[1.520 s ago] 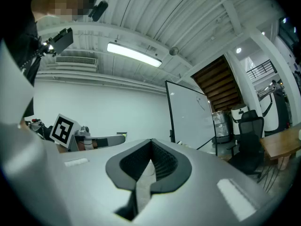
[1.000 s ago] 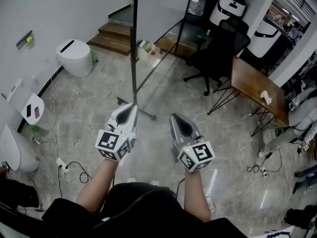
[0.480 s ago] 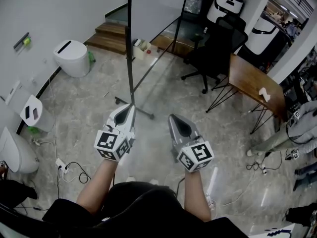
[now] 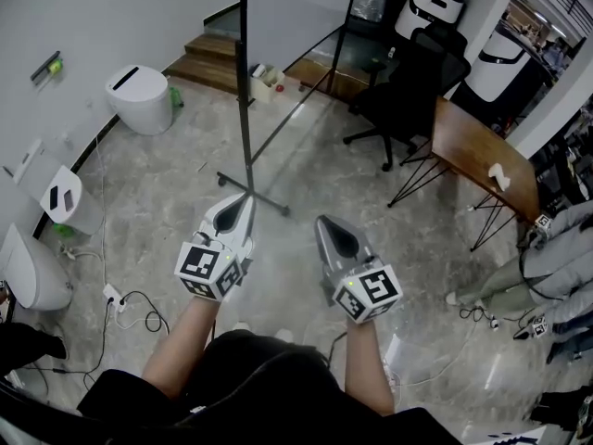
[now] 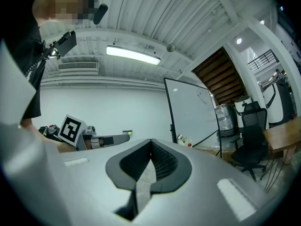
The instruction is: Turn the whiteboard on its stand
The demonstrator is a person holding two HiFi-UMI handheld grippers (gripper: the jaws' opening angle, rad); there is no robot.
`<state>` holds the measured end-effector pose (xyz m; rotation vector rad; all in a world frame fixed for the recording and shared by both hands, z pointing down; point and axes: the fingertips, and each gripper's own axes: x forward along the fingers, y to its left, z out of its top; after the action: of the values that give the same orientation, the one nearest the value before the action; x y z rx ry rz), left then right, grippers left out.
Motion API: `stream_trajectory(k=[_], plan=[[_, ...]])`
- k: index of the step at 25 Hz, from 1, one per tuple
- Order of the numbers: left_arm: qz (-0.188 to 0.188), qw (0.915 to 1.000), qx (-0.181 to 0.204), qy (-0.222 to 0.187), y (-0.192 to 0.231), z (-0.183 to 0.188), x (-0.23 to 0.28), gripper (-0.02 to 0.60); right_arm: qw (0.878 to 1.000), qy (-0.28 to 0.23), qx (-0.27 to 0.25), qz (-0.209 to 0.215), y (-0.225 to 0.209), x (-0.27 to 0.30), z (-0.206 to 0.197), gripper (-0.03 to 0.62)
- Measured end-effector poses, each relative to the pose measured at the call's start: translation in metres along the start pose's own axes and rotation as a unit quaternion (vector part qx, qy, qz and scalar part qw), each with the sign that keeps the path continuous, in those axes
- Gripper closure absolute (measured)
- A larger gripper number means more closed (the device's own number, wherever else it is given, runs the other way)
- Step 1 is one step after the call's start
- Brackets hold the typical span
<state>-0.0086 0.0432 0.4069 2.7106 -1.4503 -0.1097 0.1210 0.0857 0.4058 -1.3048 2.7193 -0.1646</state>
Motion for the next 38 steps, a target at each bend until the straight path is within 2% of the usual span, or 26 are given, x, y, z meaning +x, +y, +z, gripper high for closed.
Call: stream_trajectory(k=[9,18,26,32,38], plan=[[0.021,0.9997,0.007,0.001,-0.014,-0.008,-0.005,0.580,1.000,0.009,0.000,0.020,-0.008,-0.016,-0.010,0.585],[0.031,0.9995,-0.001,-0.001,0.006,-0.011,0.019,0.580,1.000,0.015,0.002,0.027,-0.031,0.007,-0.014,0.585],[0.016,0.9998,-0.008,-0.003,0.049,-0.009,0.067,0.580,1.000,0.019,-0.006,0.015,-0.058,0.060,-0.012,0.585],[0.006,1.0000,-0.005,0.004,0.096,-0.005,0.102,0.580,1.000,0.023,-0.011,0.006,-0.074,0.116,-0.009,0.585],[-0.006,0.9999,-0.011,-0.006,0.148,0.008,0.132,0.580,1.000,0.024,-0.016,-0.012,-0.086,0.169,-0.004,0.585]])
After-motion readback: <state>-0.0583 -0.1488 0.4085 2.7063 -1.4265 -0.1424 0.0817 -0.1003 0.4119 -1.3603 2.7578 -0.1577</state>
